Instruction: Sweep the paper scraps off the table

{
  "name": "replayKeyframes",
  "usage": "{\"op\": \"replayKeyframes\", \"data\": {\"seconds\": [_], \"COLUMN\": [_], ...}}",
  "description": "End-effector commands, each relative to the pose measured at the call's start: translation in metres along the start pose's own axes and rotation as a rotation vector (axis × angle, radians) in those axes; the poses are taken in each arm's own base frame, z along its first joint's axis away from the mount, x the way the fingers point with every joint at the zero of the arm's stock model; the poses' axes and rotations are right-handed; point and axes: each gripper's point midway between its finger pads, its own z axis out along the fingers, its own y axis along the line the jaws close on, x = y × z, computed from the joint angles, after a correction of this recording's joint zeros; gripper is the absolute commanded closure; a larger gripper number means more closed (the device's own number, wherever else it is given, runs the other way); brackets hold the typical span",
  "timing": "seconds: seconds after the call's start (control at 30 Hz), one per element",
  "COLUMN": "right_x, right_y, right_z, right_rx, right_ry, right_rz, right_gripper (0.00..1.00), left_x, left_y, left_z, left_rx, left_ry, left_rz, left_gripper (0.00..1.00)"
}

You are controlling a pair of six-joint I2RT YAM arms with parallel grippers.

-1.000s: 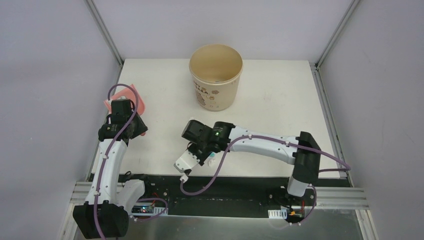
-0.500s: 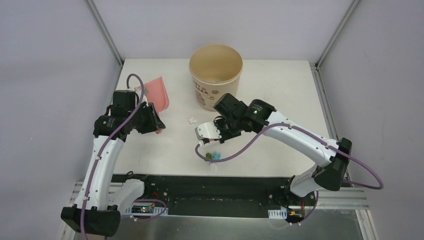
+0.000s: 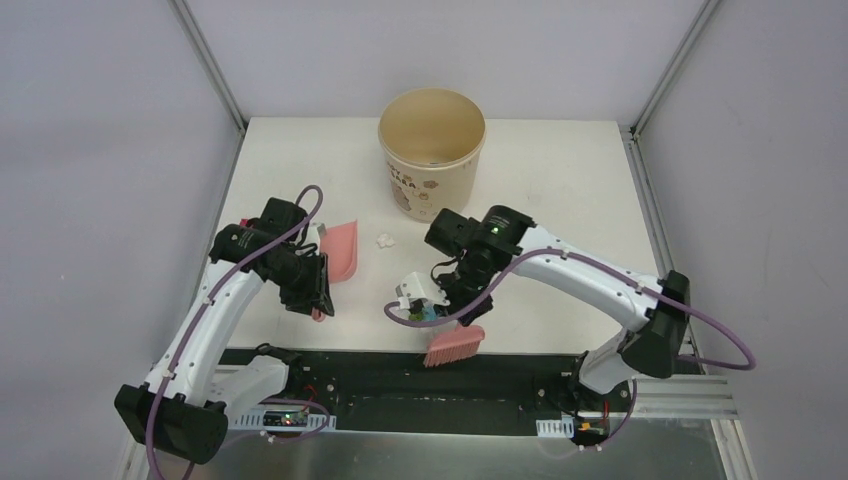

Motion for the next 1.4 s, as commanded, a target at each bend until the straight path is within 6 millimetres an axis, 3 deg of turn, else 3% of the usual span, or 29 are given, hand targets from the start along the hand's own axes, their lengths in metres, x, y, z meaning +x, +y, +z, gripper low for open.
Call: {"op": "replayKeyframes", "data": {"seconds": [0.0,0.17,0.43,0.53,0.7,0.77,0.87,1.17,1.37], "right_x": [-0.004,-0.006,0.001,-0.008,-0.037,-0.042,-0.040,-0.032,-0.030], "right_y": [-0.018,-0.071,-0.156,-0.169,-0.164,-0.170,-0.199,-0.301,-0.342], "right_z": [0.018,0.019,0.007,-0.007,-0.053,-0.069,-0.085,-0.081,-0.066], "right_rx": [0.006,0.103,0.247,0.271,0.284,0.342,0.481,0.744,0.834], "right_ry": [-0.023,-0.082,-0.166,-0.231,-0.344,-0.353,-0.330,-0.252,-0.166], "right_rz": [0.084,0.159,0.324,0.353,0.284,0.256,0.223,0.250,0.217], "right_gripper": [1.00,1.00,1.00,1.00,1.00,1.00,1.00,1.00,1.00], "left_x": [0.025,0.055,0.068,0.069,0.063,0.058,0.056,0.073,0.078], "left_y": [0.003,0.006,0.009,0.013,0.020,0.017,0.011,0.014,0.010], "left_z": [-0.018,-0.001,0.005,0.007,0.010,0.014,0.021,0.032,0.027], "left_rx": [-0.012,-0.007,-0.058,-0.092,-0.139,-0.120,-0.090,-0.098,-0.129], "left_ry": [0.011,0.176,0.259,0.270,0.229,0.196,0.202,0.274,0.339], "left_rz": [0.012,-0.023,-0.004,-0.007,-0.026,-0.038,-0.049,-0.007,0.106], "left_gripper": [1.00,1.00,1.00,1.00,0.95,0.95,0.95,0.98,1.00]}}
